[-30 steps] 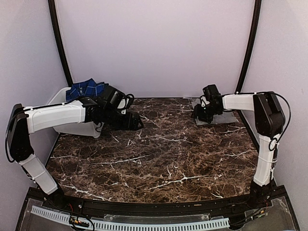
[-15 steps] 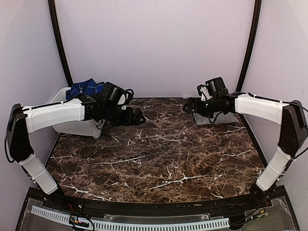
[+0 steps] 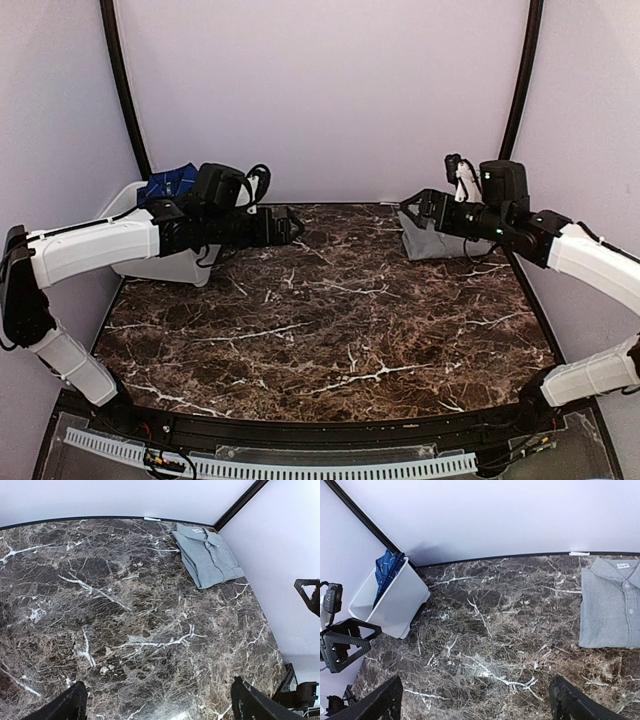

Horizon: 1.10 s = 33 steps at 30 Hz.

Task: Fold and stack the long sleeve shirts
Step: Move the square-folded shirt to the corner of the board, then reset both arms

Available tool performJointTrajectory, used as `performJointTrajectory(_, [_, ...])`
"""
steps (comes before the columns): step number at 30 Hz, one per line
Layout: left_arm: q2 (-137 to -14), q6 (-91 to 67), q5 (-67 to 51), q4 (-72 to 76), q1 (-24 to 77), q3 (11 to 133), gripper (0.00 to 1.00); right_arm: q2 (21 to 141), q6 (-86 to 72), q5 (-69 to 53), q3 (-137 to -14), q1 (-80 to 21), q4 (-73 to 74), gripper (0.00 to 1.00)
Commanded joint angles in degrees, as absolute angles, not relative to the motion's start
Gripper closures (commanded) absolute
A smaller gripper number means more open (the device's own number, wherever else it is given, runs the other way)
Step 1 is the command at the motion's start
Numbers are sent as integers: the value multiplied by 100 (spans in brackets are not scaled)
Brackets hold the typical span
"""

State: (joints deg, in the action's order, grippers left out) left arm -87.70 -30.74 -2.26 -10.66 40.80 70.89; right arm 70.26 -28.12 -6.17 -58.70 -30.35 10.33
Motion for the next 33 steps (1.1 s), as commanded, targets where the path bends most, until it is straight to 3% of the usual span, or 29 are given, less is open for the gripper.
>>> performJointTrajectory(1, [-8357,-3047,159,-517,4177,6827,1,6456,-2718,-404,-5521,-3059,549,1])
performJointTrajectory(16, [-7811,-2706,747,-177,4183,6401,1,5591,-2589,156,-5062,-3054,27,1])
performJointTrajectory(33, [-7769,-2569,820,-101,4180,6405,1,5756,-2610,216,-5157,-3052,-18,1])
